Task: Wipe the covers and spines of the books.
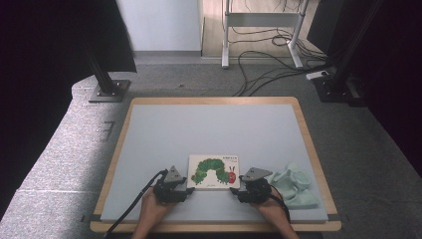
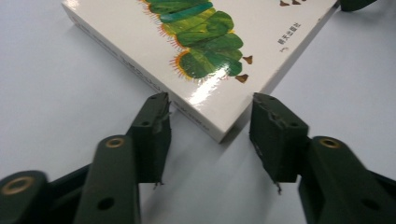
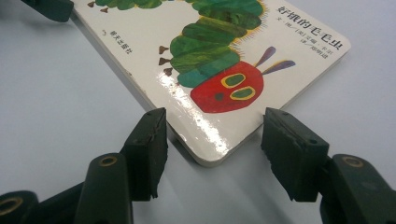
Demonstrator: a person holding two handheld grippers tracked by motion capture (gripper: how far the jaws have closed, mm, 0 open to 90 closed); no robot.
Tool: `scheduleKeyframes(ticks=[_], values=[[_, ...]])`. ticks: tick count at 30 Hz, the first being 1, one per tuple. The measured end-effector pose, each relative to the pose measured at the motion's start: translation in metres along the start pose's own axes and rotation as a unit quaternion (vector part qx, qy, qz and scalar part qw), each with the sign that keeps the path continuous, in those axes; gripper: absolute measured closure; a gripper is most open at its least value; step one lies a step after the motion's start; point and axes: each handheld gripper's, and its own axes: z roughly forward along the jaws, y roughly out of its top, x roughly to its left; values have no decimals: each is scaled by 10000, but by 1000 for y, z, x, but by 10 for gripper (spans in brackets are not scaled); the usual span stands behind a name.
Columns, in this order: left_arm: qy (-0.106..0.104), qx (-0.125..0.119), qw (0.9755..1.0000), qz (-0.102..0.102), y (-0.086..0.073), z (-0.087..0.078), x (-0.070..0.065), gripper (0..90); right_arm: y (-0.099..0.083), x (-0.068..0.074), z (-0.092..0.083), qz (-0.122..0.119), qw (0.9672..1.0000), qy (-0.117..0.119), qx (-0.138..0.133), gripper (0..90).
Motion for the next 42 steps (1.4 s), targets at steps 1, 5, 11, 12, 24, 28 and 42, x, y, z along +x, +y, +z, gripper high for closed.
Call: scheduleKeyframes(ticks=[1, 5, 11, 12, 24, 28, 42], values=[[-19, 2, 10000, 12, 1, 1, 2, 503, 0, 0, 0, 14, 10000, -19, 2, 400], [-24, 23, 10000, 15, 7, 5, 8, 518, 3, -4, 3, 70, 10000, -68, -1, 392], [-16, -32, 10000, -63, 14, 12, 17, 528, 7, -14, 8, 111, 9999, -132, -3, 393], [9, -27, 10000, -63, 15, 13, 18, 530, 8, -16, 9, 129, 9998, -133, 5, 393], [196, -61, 9997, -157, 30, 27, 35, 539, 23, -41, 24, 253, 9995, -197, 63, 414], [204, -85, 9995, -210, 34, 30, 41, 535, 27, -48, 29, 298, 9992, -245, 47, 430], [360, -57, 9989, -291, 42, 37, 57, 488, 40, -62, 41, 403, 9987, -307, 92, 433]])
